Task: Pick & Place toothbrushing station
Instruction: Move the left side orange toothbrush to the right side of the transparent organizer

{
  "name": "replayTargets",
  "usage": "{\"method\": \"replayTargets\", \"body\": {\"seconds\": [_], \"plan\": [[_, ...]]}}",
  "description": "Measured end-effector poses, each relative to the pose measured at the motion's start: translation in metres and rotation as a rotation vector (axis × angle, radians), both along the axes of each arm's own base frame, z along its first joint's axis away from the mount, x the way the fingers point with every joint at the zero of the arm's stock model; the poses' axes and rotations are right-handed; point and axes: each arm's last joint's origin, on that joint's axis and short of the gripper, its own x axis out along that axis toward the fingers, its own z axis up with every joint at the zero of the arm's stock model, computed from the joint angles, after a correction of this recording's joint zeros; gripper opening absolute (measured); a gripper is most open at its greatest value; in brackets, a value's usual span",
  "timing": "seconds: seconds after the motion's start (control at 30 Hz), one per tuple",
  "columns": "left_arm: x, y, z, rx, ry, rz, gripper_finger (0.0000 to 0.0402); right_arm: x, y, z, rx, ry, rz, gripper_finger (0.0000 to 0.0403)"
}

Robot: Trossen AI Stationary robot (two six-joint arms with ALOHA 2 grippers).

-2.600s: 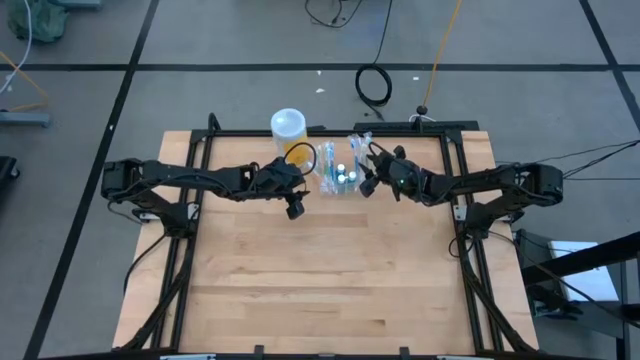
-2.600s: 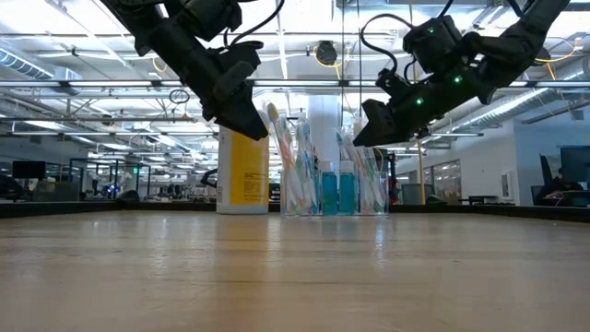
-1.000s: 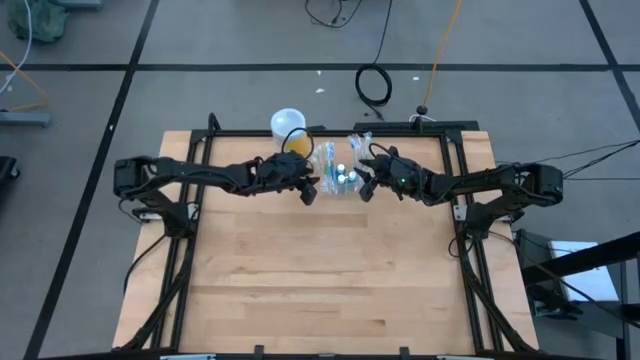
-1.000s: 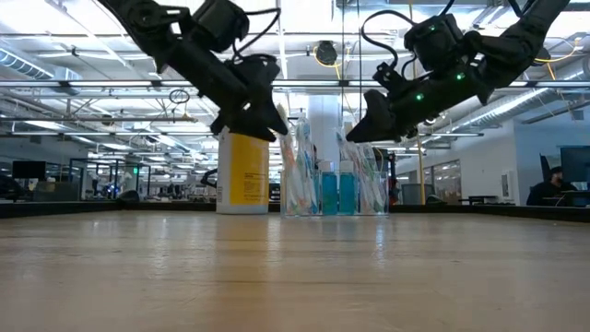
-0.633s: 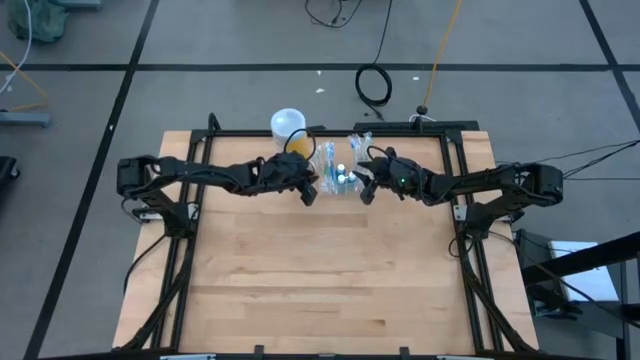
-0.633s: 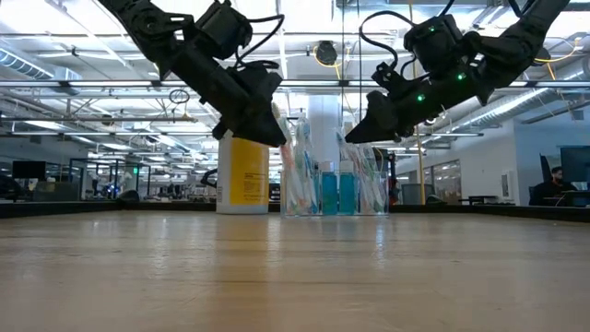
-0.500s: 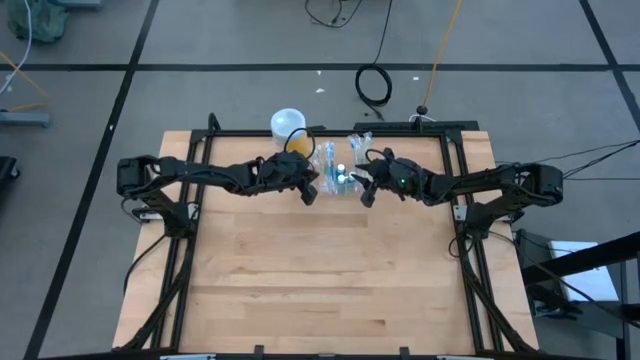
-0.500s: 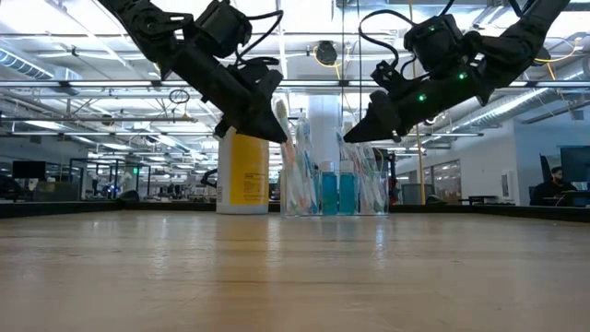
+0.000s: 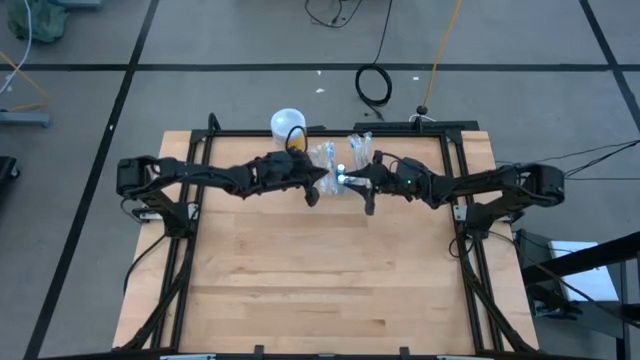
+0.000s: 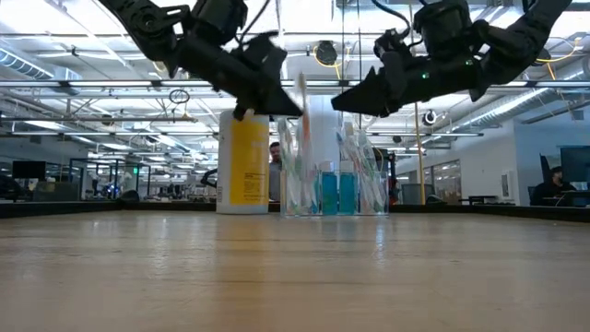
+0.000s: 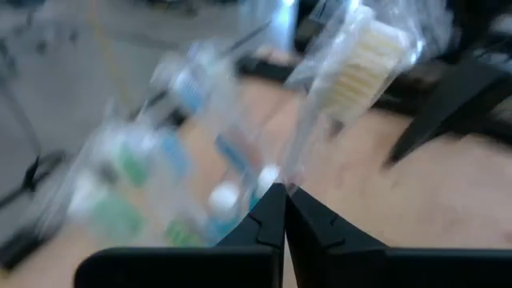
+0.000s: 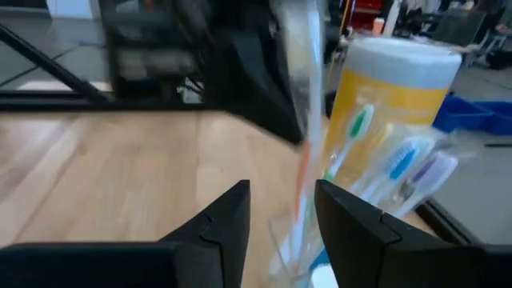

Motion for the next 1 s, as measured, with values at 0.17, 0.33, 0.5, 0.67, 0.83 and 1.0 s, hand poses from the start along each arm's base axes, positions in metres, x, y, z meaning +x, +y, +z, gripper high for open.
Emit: {"method": "replayTargets", "body": {"seconds": [0.17, 0.33, 0.5, 0.67, 0.83, 1.0], "plan": [[0.005, -0.008, 0.011, 0.085, -0.094, -0.075, 0.0003, 0.006, -0.001, -0.008, 0.031, -0.011, 0.002, 0.0158], [0.006, -0.012, 0.014, 0.097, -0.119, -0.09, 0.0003, 0.015, 0.002, -0.011, 0.053, -0.119, 0.086, 0.0186], [0.006, -0.012, 0.014, 0.088, -0.123, -0.095, 0.0003, 0.018, 0.005, -0.01, 0.035, -0.179, 0.102, 0.0196], [0.007, -0.018, 0.014, 0.096, -0.122, -0.147, 0.0004, 0.018, 0.003, -0.009, 0.029, -0.188, 0.045, 0.0193], [0.008, -0.024, 0.014, 0.141, -0.11, -0.178, 0.0004, 0.018, 0.003, -0.008, 0.023, -0.195, 0.045, 0.0192], [0.009, -0.026, 0.014, 0.144, -0.11, -0.186, 0.0003, 0.018, 0.003, -0.009, 0.008, -0.183, 0.053, 0.0173]]}}
